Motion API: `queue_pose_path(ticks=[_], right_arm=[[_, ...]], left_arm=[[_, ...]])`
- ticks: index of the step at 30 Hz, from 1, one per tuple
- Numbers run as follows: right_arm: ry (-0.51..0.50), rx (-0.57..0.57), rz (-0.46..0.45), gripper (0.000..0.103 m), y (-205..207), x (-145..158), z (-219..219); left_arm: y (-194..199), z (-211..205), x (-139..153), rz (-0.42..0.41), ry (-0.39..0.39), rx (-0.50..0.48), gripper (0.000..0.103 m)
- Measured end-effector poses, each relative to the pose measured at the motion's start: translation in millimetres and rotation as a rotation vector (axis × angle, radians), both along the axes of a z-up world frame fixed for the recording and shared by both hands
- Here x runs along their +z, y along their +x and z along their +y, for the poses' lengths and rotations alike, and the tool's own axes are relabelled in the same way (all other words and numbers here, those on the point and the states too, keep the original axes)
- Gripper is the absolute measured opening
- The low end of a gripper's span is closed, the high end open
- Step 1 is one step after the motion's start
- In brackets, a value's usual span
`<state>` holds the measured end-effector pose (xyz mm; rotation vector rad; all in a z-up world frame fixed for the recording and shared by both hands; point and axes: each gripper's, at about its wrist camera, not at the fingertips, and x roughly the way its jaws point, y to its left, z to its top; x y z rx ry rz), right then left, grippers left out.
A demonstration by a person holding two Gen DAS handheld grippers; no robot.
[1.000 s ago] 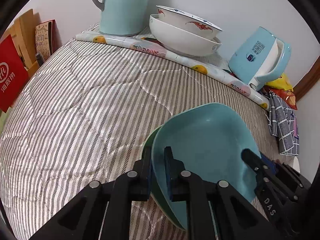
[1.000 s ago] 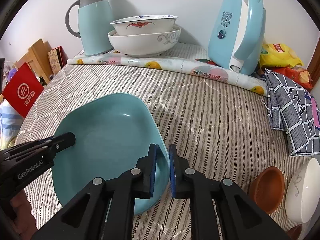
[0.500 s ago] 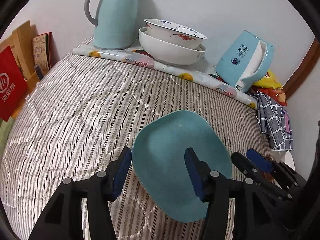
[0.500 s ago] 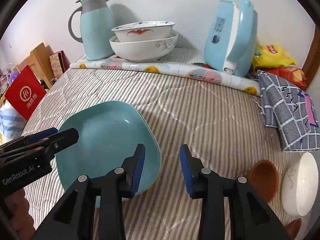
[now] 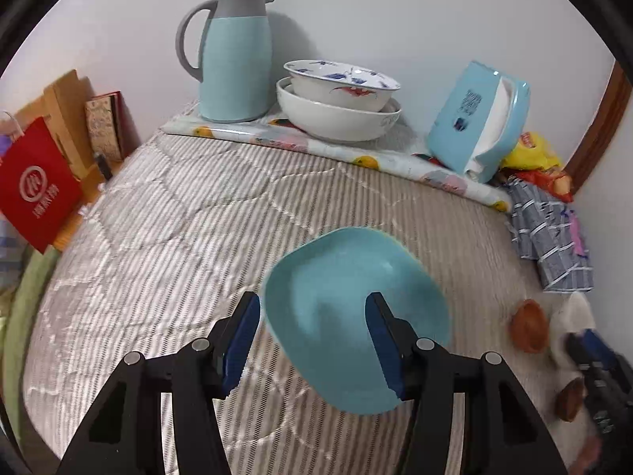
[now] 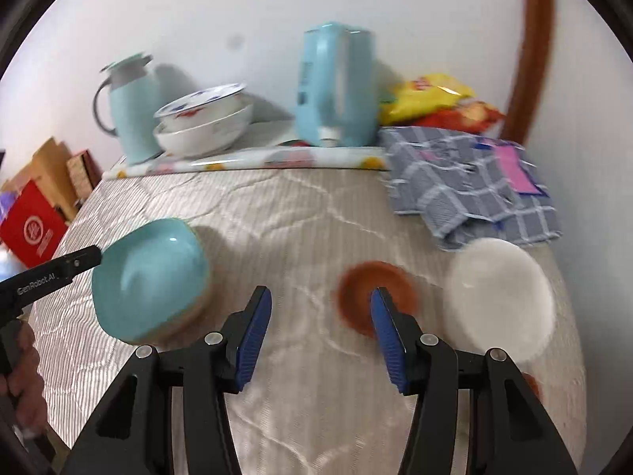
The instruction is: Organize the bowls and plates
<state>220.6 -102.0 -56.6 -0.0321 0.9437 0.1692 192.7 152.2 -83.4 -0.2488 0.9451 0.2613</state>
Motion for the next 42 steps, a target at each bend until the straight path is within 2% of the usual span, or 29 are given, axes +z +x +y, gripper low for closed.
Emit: queue_pose_path(ticks=[4, 7, 15, 19, 23, 30, 34, 42], right_arm=[[0.001, -0.048, -0.018, 0.052, -11.6, 7.4, -32.4], [0.001, -0.077, -0.029, 0.052, -22.4, 10.9, -54.2], [-0.014, -0.176, -0.037, 0.052, -46.9, 8.4, -112.0], [0.013, -0.212, 0.0, 0.052, -54.6, 1.5, -142.8], [0.011, -0.26, 0.013, 0.052, -63.4, -7.0, -173.6], [0.04, -0.308, 0.069, 0.052, -69.3, -32.5, -214.0], [0.065, -0.301, 0.102, 0.052, -69.6, -49.6, -221.5], [0.111, -0.247, 0.132, 0.05, -58.1, -65.7, -215.4]], left_arm=[[-7.3, -4.0, 4.2, -0.016, -0.038, 0.006, 0.053], [-11.0, -18.8, 11.2, -0.026, -0.02, -0.018, 0.053], [-7.3, -79.8, 22.5, -0.048, 0.002, -0.102, 0.053], [-0.8, -115.8, 22.3, -0.052, 0.023, -0.153, 0.053], [7.6, -149.1, 14.6, -0.039, 0.008, -0.208, 0.053], [23.5, -184.5, -8.8, 0.0, -0.005, -0.222, 0.053], [36.3, -198.2, -27.3, 0.032, -0.033, -0.226, 0.053], [59.5, -218.9, -47.5, 0.061, -0.02, -0.233, 0.053]])
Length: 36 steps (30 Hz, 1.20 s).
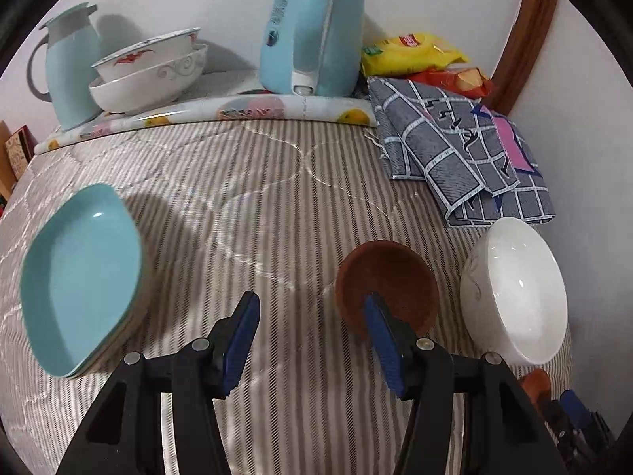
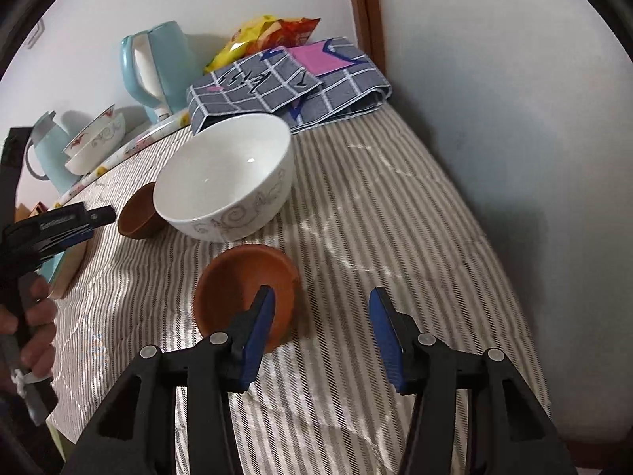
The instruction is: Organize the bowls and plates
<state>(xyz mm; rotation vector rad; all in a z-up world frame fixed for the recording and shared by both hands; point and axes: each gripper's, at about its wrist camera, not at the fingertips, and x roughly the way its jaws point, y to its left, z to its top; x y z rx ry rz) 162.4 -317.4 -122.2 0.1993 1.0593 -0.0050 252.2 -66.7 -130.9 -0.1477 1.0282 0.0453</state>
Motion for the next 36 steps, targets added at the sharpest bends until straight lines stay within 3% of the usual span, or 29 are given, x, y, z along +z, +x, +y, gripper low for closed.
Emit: queue_pose_path(ticks=[3, 6, 12, 20, 23, 26, 28, 36], right_arm=[[0.007, 0.016, 0.018, 0.046, 4.5, -6.8, 3.8], [0.023, 0.025, 0.051, 0.04, 8.1, -16.7, 5.0], [0.028, 0.043, 0.049, 0.04, 10.2, -23.4, 7.2], [0.028, 0.046, 0.055, 0.04, 14.2, -26.9, 5.8], [0.019, 0.033, 0.047, 0.04, 13.3, -26.9, 7.2], [0.011, 0.036, 0.037, 0.028, 12.7, -26.1, 8.8], [0.024, 0.039, 0.035, 0.014, 13.2, -25.8, 8.7], [0.028, 0.04, 0.017, 0.007, 10.7, -15.9, 14.7]], left_arm=[[6.7, -5.7, -7.2, 0.009, -0.006, -0.009, 0.053], [12.9, -10.6, -15.8, 0.023, -0.013, -0.023, 0.046], [19.3, -13.6, -27.5, 0.042, -0.02, -0.032, 0.038], [18.6, -13.5, -25.5, 0.019, -0.015, -0.043, 0.037], [18.1, -13.0, -25.8, 0.009, -0.045, -0.06, 0.023], [18.0, -15.2, -25.0, 0.011, -0.057, -0.066, 0.018], [17.0, -16.7, -22.9, 0.001, -0.048, -0.066, 0.013], [6.5, -16.3, -11.0, -0.026, -0.03, -0.089, 0.008]])
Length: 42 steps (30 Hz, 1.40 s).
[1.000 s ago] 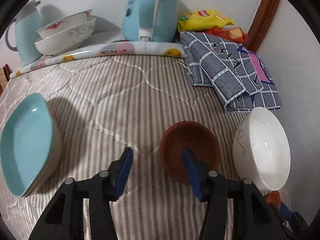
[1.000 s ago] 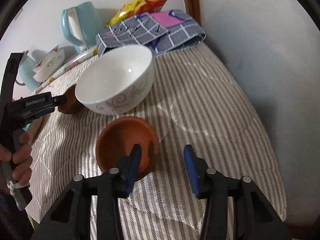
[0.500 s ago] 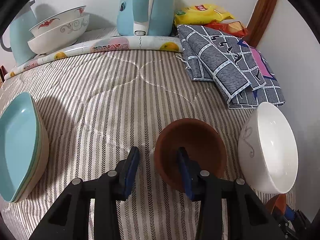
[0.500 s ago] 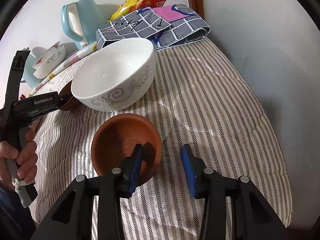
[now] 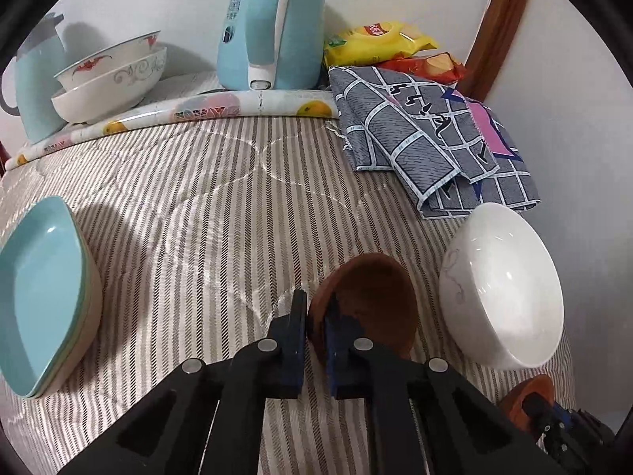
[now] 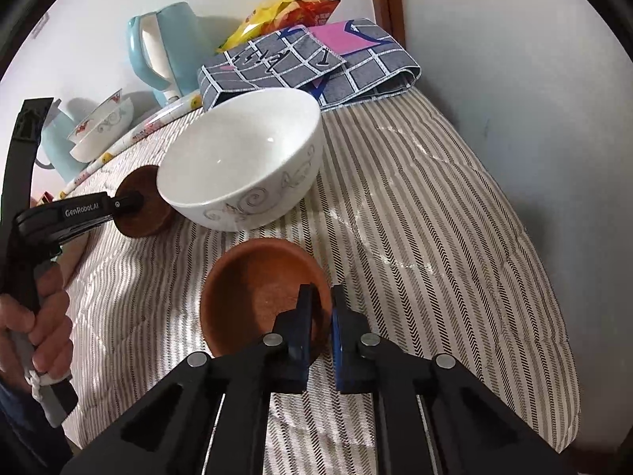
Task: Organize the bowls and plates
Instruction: 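Lower the right tool's brown bowl into the white bowl while the left tool holds its brown bowl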
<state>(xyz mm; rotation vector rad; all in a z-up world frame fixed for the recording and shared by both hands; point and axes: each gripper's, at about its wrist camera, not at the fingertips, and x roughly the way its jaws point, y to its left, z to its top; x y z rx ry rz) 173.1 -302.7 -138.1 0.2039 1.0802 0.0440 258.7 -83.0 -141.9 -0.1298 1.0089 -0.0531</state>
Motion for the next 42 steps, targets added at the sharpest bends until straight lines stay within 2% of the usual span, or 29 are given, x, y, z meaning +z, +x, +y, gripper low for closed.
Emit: queue_pose_path(ticks=[13, 23, 29, 32, 42], right_arm=[[-0.042, 0.011, -0.048, 0.007, -14.1, 27.1, 12.0], [-0.038, -0.001, -0.128, 0.007, -17.9, 72.0, 16.2], [-0.026, -0.022, -0.141, 0.007, -7.8, 87.6, 14.8], [-0.039, -0.029, -0.145, 0.007, -2.2, 90.2, 15.5], [-0.068, -0.04, -0.164, 0.007, 27.5, 93.6, 18.8]], left_arm=[[-31.8, 15.3, 28.6, -0.053, -0.001, 0.019, 0.008], [-52.5, 27.8, 57.9, -0.111, 0.001, 0.027, 0.008], [-59.4, 39.1, 68.5, -0.128, -0.007, 0.052, 0.008], [-59.5, 46.9, 69.8, -0.13, -0.023, 0.067, 0.008], [-45.4, 54.2, 76.1, -0.138, -0.002, 0.082, 0.008]])
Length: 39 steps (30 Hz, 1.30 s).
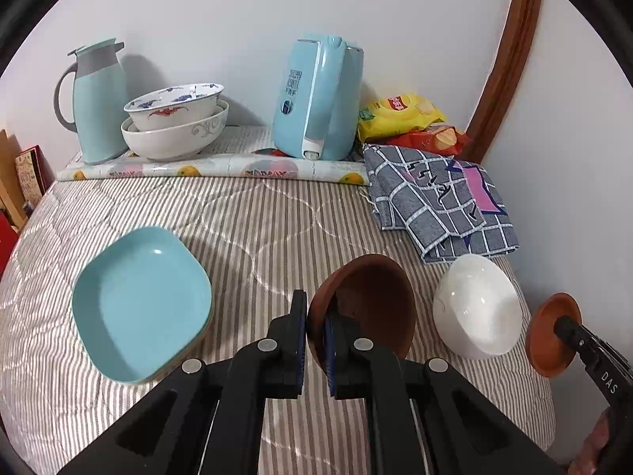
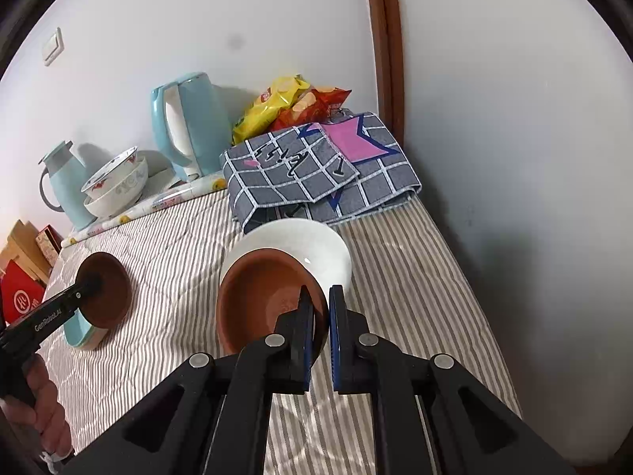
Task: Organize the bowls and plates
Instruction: 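Lower the right tool's brown bowl into the white bowl while the left tool holds its brown bowl, then open the right tool to release the brown bowl inside the white bowl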
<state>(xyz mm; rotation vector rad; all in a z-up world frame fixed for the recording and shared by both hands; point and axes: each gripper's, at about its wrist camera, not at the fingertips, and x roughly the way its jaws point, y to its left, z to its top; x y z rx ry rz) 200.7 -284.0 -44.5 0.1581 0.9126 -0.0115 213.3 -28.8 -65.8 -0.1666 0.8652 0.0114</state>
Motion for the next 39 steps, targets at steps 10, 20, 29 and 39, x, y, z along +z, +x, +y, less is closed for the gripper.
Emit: queue_pose_path(ticks=[10, 20, 29, 39], right_arm=[[-0.01, 0.021, 0.022, 0.007, 32.1, -11.1, 11.2], [-0.067, 0.066, 0.094, 0.007, 60.4, -42.8, 19.4], [-0.08, 0.09, 0.144, 0.007, 79.3, -65.2, 22.8], [-0.072, 0.103, 0.192, 0.008, 89.9, -79.4, 23.6]], left_arm=[[32.7, 0.9, 3.6, -0.005, 0.043, -0.014, 0.008], [61.9, -1.6, -7.9, 0.029, 0.029, -0.018, 0.008], [80.4, -6.0, -9.6, 0.03, 0.032, -0.026, 0.008], [88.7, -4.9, -22.2, 0.051, 0.019, -0.03, 0.008]])
